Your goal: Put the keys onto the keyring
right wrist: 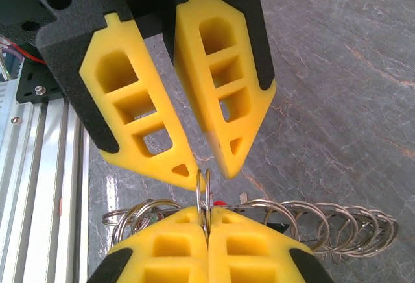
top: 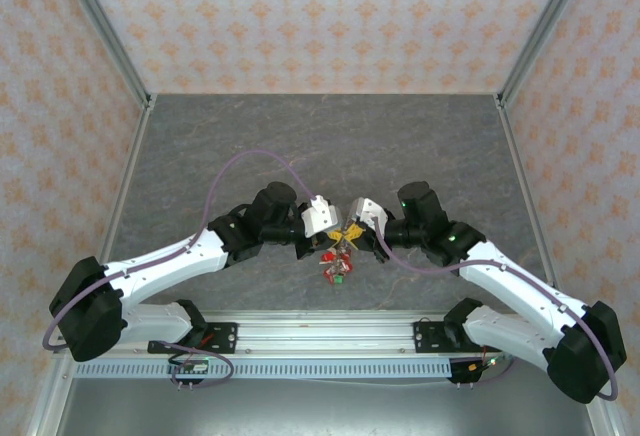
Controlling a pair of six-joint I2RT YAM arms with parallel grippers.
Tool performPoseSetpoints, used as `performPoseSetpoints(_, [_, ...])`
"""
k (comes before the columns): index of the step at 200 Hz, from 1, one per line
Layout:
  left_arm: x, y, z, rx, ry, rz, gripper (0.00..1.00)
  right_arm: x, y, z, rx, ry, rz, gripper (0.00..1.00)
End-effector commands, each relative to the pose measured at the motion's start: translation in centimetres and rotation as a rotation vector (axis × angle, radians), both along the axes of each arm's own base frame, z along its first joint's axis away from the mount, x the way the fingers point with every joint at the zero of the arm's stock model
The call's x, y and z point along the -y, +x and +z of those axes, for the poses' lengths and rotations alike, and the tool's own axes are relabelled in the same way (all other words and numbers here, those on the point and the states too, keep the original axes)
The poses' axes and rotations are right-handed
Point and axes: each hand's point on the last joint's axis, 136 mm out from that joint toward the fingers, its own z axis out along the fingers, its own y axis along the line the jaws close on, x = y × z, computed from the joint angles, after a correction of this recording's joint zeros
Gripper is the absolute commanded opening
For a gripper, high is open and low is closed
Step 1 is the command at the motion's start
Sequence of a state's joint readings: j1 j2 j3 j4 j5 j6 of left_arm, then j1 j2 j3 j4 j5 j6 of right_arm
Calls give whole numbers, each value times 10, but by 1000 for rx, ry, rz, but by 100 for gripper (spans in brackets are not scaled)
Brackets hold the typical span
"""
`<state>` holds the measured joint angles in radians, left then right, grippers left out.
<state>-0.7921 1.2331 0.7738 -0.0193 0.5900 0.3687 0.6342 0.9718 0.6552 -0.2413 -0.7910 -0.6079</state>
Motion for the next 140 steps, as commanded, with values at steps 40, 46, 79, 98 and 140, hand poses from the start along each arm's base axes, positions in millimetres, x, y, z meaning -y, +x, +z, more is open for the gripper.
performPoseSetpoints(40, [-6,20,26,102,-80,126,17,-5,3,25,72,39,14,0])
performPoseSetpoints(46, [-9,23,30,117,-100,157,17,-5,3,25,71,39,14,0])
performPoseSetpoints(79, [-40,47,46,161,-175,402,20,-4,4,24,72,36,8,0])
performPoseSetpoints(98, [-69,64,56,186,-230,583,28,-5,4,26,77,39,10,0])
performPoseSetpoints(140, [-115,89,69,58,-406,811,30,-6,5,27,77,43,7,0])
